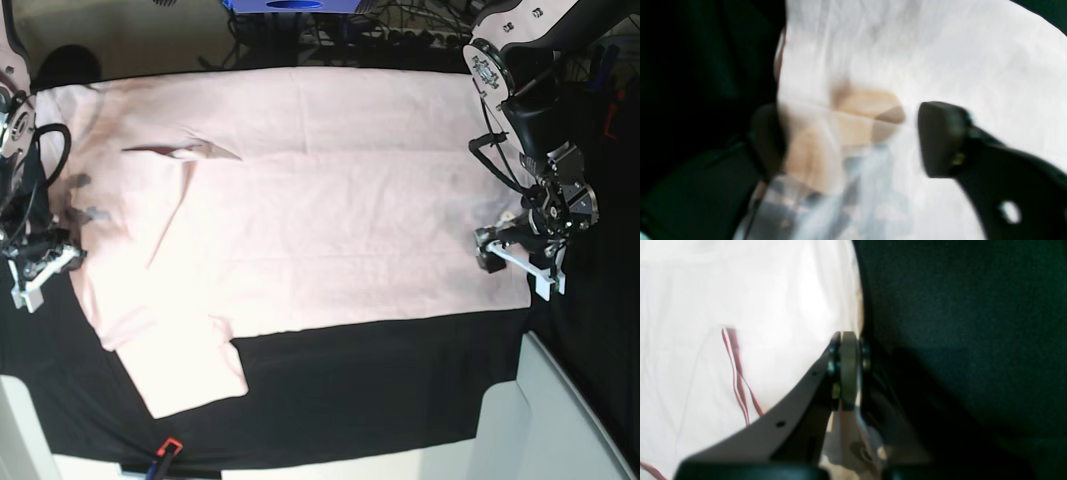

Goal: Fold the T-shirt properly
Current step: 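Grasp the shirt's side edges with both grippers, then fold the held shirt half over toward the robot with both grippers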

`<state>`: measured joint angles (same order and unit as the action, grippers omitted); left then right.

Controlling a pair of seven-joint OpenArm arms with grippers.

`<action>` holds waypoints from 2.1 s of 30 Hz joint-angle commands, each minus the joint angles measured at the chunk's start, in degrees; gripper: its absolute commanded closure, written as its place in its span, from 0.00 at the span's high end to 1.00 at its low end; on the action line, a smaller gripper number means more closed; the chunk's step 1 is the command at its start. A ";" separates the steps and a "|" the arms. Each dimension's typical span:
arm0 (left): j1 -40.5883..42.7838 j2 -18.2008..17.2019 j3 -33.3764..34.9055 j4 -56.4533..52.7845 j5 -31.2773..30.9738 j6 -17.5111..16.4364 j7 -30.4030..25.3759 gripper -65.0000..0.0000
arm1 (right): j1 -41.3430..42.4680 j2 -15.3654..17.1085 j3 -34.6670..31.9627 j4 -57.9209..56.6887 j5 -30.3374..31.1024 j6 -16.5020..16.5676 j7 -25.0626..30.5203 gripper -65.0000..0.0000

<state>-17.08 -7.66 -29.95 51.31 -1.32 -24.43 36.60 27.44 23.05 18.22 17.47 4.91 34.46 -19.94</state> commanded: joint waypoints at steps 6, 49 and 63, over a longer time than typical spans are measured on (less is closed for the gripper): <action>-1.34 -1.00 -0.15 -2.39 -0.48 -0.23 -1.83 0.27 | 0.65 0.82 -0.15 0.33 -0.73 0.40 -1.37 0.00; 8.95 -0.12 3.63 23.64 -1.01 -0.23 -2.09 0.00 | -4.80 0.64 0.46 17.29 -0.38 0.31 -1.46 0.00; 13.52 -0.03 3.80 29.70 -1.01 -0.41 -2.27 0.00 | -13.95 0.73 0.38 31.36 7.62 0.40 -3.57 0.00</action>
<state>-2.59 -6.68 -25.91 79.46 -2.00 -25.56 35.83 12.01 22.41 18.33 47.51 11.81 35.09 -24.88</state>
